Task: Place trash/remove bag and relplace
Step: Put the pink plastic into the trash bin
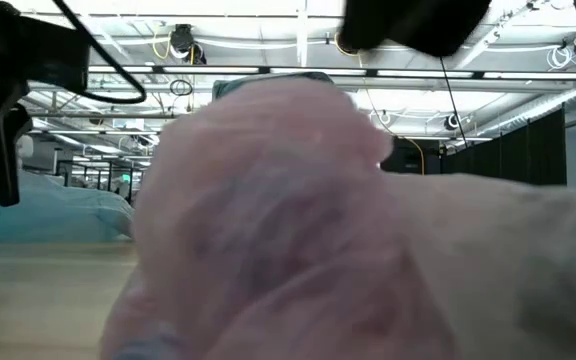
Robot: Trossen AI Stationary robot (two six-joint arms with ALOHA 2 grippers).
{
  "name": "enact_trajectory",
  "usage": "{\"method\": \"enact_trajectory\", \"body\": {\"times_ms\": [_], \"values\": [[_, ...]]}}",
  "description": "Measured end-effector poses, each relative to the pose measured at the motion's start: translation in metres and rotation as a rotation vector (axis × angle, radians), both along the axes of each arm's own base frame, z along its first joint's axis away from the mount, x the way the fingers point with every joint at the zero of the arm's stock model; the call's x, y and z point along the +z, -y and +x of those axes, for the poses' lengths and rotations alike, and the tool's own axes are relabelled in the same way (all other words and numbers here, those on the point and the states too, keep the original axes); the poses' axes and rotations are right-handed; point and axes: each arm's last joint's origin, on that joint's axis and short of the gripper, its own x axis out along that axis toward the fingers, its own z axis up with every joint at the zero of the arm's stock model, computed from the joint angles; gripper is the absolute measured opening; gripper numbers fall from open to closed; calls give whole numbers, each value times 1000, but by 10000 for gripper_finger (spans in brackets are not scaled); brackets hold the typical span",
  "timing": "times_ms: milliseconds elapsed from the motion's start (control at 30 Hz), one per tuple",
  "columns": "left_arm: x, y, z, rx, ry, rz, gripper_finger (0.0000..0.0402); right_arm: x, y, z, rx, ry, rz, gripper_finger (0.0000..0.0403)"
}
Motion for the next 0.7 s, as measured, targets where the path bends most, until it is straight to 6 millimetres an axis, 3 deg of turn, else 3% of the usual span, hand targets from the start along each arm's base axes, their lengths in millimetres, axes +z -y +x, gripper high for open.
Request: {"method": "enact_trajectory", "body": {"times_ms": [167, 700], "values": [[1, 4, 0, -1, 31, -10, 155, -26, -6, 5, 5, -62, 14, 160], [4, 9, 6, 8, 117, -39, 155, -54, -19, 19, 51, 21, 37, 159]]}}
